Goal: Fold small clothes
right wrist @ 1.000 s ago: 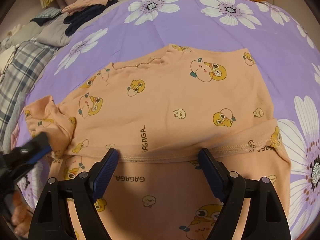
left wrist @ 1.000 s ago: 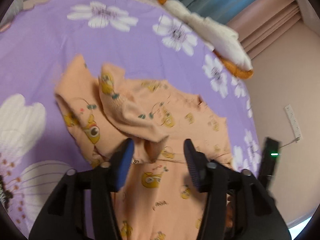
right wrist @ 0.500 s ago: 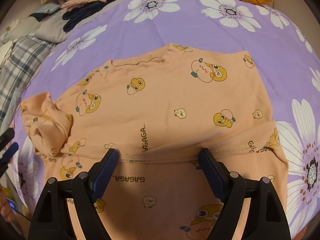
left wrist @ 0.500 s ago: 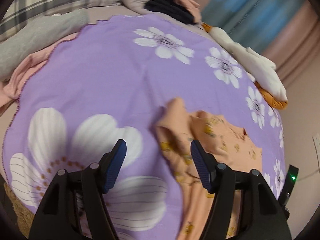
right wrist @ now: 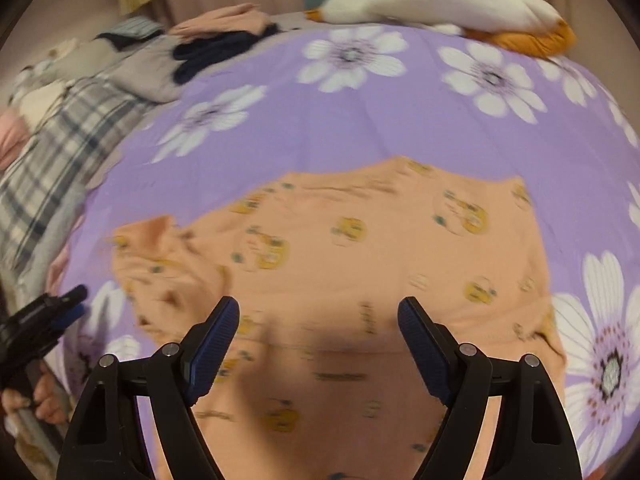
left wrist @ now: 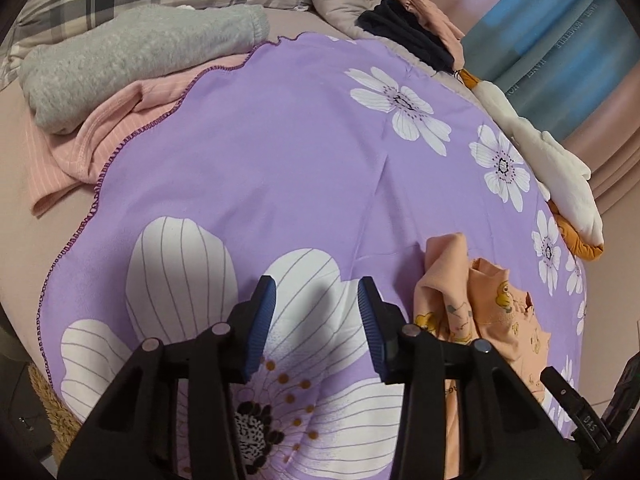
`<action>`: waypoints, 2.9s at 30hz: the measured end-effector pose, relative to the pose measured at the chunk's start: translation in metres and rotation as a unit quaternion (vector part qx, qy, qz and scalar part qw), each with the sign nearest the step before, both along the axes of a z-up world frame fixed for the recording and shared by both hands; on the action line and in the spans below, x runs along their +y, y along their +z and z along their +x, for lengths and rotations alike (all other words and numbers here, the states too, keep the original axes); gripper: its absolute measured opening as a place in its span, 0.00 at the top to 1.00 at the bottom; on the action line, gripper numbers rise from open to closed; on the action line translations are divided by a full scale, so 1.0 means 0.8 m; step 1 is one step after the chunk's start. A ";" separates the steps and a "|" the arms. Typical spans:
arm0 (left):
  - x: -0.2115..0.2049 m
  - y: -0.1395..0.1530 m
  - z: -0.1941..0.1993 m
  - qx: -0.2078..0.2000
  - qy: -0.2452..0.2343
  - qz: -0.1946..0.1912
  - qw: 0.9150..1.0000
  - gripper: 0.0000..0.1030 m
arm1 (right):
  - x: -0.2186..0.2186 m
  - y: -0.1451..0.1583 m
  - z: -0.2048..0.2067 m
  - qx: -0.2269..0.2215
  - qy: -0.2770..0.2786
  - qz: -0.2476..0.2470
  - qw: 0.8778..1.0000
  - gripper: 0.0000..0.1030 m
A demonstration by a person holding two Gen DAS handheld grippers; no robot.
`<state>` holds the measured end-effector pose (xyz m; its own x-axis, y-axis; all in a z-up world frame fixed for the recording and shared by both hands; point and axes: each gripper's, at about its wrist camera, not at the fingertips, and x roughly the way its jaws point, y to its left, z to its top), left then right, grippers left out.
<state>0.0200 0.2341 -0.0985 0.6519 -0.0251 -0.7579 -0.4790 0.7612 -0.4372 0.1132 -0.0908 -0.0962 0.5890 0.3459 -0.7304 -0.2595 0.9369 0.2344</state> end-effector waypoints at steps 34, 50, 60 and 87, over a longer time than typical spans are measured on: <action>-0.017 -0.002 0.012 -0.033 -0.061 -0.037 0.997 0.59 | -0.007 0.097 0.046 -0.102 0.005 0.084 0.991 0.94; -0.086 -0.006 0.040 -0.068 -0.177 -0.053 0.981 0.58 | -0.127 0.029 0.063 -0.023 -0.185 0.045 0.981 0.94; -0.106 -0.035 0.066 -0.036 -0.200 -0.057 0.977 0.59 | -0.134 -0.012 0.071 0.028 -0.205 0.029 0.978 0.94; -0.102 -0.044 0.068 -0.030 -0.195 -0.063 0.978 0.57 | -0.175 -0.001 0.099 0.000 -0.273 -0.036 0.961 0.60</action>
